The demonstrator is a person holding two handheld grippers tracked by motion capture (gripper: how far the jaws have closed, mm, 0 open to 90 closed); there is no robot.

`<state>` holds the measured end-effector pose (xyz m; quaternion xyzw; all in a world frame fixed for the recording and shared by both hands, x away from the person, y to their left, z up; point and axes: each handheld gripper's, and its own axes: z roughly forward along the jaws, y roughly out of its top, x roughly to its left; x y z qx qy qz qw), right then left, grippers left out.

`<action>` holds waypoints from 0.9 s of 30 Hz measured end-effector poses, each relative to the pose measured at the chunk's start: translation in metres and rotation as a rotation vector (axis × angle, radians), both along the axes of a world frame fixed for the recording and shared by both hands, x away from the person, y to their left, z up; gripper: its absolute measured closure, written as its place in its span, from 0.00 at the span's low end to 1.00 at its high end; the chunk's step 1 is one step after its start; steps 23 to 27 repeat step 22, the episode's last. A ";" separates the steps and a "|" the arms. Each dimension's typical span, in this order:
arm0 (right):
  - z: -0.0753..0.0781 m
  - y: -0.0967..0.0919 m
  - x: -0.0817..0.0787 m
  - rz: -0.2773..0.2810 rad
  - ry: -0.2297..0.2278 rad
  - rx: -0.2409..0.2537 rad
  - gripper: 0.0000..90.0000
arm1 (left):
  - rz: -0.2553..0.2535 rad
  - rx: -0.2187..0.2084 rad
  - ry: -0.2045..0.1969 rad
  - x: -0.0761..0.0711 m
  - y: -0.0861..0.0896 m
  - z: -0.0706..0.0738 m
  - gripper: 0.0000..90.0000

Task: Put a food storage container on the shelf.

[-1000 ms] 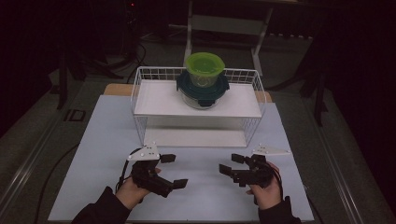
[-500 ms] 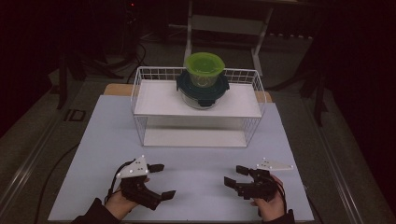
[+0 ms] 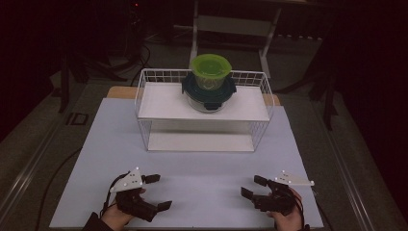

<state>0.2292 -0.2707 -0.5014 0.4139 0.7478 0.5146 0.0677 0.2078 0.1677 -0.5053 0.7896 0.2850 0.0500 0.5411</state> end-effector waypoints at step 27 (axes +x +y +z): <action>-0.007 -0.020 0.000 -0.057 0.022 -0.008 0.21 | 0.172 -0.035 -0.065 0.000 0.033 -0.002 0.01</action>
